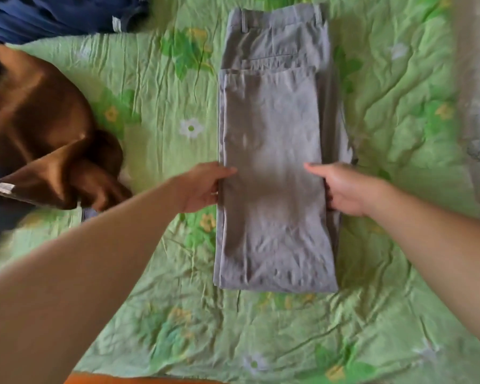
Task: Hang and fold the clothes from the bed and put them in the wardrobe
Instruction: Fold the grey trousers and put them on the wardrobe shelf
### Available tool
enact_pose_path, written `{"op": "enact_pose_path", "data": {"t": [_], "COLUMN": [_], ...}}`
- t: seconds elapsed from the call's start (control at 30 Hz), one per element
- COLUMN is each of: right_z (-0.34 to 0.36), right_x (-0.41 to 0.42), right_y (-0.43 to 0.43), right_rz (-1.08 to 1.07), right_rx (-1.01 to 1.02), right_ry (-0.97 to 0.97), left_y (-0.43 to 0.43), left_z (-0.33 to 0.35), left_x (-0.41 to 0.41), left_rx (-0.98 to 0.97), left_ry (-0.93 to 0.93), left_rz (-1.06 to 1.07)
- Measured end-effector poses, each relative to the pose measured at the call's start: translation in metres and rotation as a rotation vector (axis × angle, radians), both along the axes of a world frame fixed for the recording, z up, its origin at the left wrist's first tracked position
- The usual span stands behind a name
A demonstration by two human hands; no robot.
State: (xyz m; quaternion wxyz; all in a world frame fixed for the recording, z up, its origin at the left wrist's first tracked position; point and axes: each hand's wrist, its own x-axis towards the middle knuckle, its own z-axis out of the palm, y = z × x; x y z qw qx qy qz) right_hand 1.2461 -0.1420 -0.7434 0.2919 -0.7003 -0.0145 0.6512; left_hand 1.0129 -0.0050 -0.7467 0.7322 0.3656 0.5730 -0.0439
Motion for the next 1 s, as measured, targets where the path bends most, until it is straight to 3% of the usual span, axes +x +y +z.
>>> {"op": "enact_pose_path", "data": {"t": [0.2,0.67,1.0], "right_z": [-0.001,-0.002,-0.010], "right_x": [-0.042,-0.074,-0.115], "right_y": [-0.084,-0.132,-0.206], "right_rz": [-0.131,-0.160,-0.170], "right_rx": [-0.062,-0.026,-0.180], "right_ry": [0.220,0.105,0.133], "left_y": [-0.077,-0.134,-0.202], "left_z": [-0.002,-0.008,-0.004], "left_x": [-0.044,-0.078,-0.119], "left_rx": [-0.185,-0.210,-0.335], "left_ry": [0.022,0.031,0.068], "left_rz": [0.002,0.008,-0.001]}}
